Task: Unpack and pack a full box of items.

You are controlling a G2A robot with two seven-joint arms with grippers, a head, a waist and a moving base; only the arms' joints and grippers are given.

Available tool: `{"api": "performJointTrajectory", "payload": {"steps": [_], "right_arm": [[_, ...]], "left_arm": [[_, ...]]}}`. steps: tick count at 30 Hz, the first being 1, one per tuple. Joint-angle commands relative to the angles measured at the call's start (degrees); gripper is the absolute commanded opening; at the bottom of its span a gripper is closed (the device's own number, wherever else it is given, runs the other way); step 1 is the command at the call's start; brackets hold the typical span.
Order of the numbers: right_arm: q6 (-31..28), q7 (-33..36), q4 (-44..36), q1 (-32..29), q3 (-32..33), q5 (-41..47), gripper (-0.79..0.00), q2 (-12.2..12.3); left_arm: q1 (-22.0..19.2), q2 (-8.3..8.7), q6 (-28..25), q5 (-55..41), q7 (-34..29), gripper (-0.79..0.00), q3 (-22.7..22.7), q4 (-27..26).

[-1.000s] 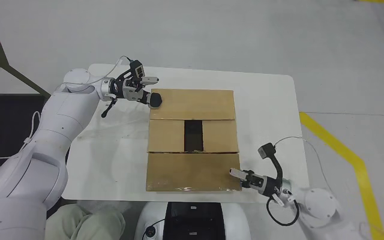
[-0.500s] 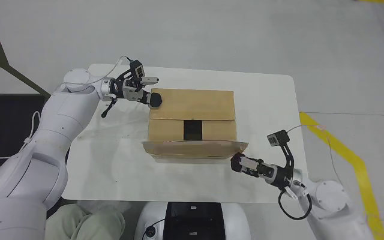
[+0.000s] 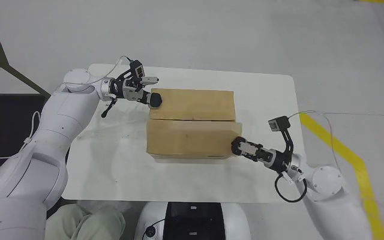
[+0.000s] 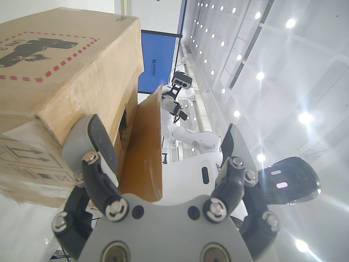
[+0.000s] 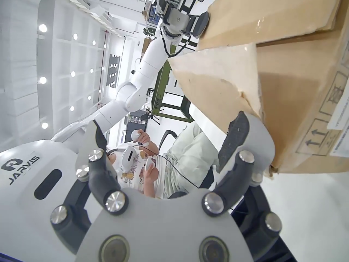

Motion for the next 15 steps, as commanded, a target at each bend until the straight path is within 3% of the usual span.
{"api": "performJointTrajectory", "payload": {"steps": [1,9,15], "right_arm": [[-0.73,-0.41,1.29,1.31,-0.93,-1.03,0.0,-0.13],[-4.09,-1.46,5.79,6.61,-3.91,-3.81,0.0,-0.64],[-2.73,-2.48,9.08,10.44,-5.1,-1.71,0.0,-1.03]], "left_arm": [[0.0,0.0,0.0,0.0,0.0,0.0,0.0,0.0],[0.0,0.0,0.0,0.0,0.0,0.0,0.0,0.0],[0.0,0.0,0.0,0.0,0.0,0.0,0.0,0.0]]}}
